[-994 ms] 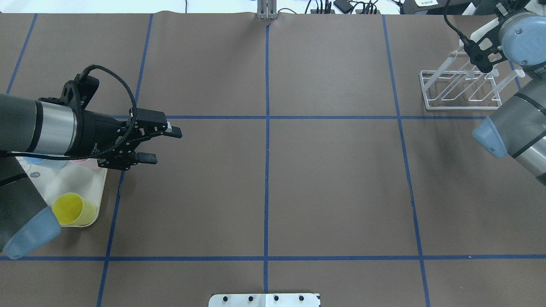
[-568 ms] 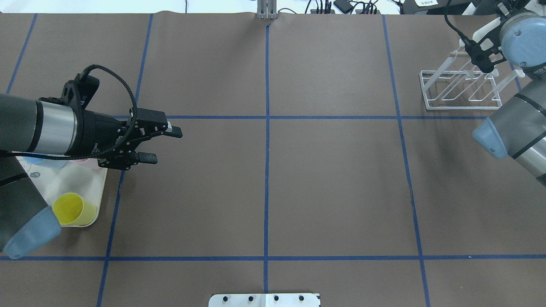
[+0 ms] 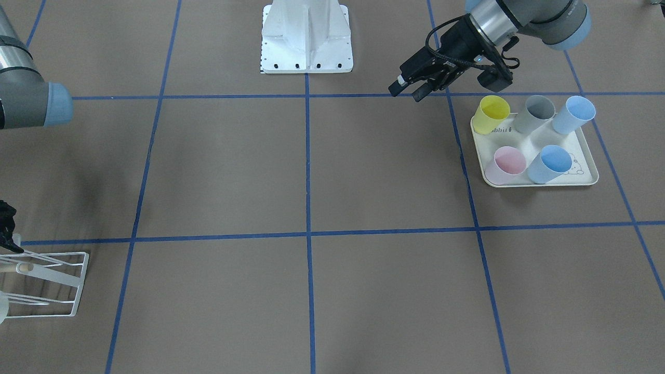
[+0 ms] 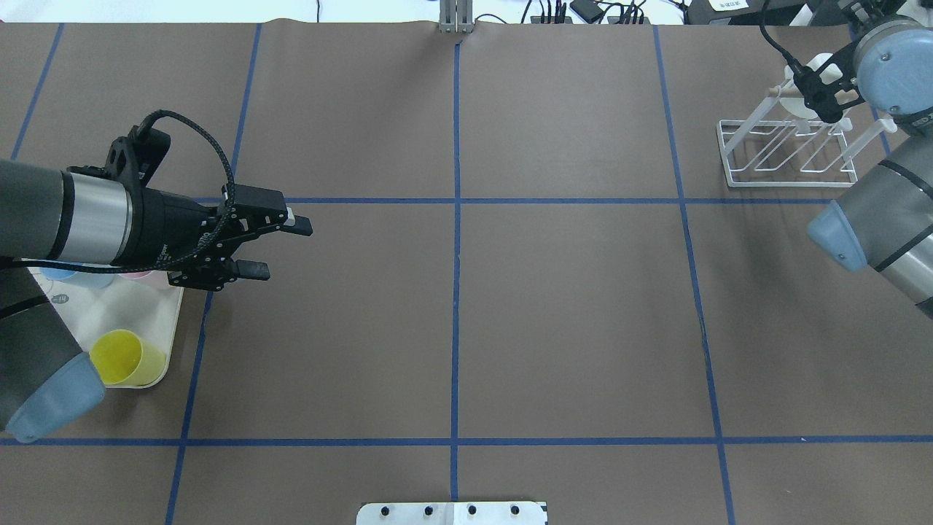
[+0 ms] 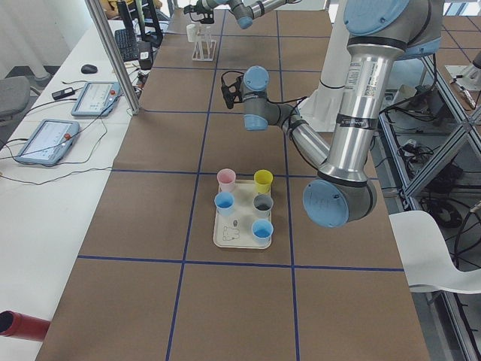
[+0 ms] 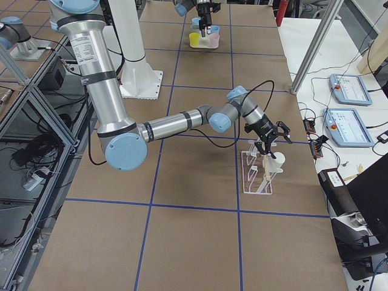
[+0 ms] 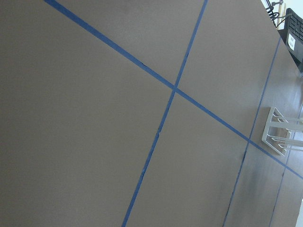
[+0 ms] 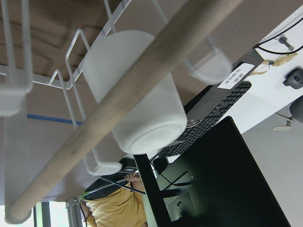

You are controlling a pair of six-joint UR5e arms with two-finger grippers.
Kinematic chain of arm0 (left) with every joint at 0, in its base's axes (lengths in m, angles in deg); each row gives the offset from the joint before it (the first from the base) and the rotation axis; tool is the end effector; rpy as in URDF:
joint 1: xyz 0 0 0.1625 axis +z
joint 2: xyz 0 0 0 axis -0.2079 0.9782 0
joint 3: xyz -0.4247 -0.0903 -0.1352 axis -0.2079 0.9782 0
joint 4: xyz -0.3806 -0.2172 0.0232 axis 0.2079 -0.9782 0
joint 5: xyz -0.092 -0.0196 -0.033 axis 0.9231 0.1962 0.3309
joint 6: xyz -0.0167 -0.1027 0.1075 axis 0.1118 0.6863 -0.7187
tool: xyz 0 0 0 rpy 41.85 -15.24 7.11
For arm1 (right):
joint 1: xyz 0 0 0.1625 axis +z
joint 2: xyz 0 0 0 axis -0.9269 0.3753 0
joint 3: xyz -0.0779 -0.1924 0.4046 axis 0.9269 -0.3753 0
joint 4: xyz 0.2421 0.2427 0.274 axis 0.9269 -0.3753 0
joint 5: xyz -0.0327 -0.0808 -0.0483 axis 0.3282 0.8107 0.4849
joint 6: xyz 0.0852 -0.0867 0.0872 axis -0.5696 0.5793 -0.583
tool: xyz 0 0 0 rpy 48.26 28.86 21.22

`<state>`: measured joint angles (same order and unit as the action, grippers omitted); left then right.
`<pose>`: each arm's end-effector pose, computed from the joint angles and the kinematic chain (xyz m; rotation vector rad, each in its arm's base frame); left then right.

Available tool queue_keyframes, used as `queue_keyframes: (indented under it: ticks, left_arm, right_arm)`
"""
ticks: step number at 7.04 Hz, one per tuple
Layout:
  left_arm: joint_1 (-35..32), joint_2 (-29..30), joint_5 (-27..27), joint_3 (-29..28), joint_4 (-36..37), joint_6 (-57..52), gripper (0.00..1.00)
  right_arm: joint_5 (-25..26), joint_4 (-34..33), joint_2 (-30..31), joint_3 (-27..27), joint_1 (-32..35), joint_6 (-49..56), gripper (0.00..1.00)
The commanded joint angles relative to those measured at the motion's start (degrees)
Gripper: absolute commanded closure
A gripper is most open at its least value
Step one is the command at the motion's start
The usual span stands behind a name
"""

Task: Transfer IKEA cup to right arm and place on rack

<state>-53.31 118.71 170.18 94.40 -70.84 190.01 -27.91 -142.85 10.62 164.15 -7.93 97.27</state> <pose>0.3862 -0.4157 0.2736 -0.1091 1.5002 -0.4162 -0.1896 -0.6995 0.5383 0.5423 0.6834 -1.6981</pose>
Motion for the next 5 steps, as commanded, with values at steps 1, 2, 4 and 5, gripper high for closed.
queue_keyframes:
  ticks: [1,2,4,5]
  left_arm:
    - [0.0,0.0,0.0,0.0,0.0,0.0,0.00]
    - [-0.2,0.0,0.0,0.1,0.0,-0.2,0.00]
    - [-1.4,-1.2,0.4,2.0,0.5,-6.5,0.00]
    - [-2.7,-2.4,0.6,2.6,1.1,-10.5,0.00]
  right_arm:
    - [-0.9,-0.3,-0.1,3.1,0.1,-0.1,0.01]
    - [-3.6,-0.6,-0.1,5.9,1.1,-1.9,0.01]
    - [-12.4,-0.9,0.4,9.7,3.3,-15.3,0.00]
    - [-14.8,-1.0,1.9,12.1,3.4,-23.3,0.00]
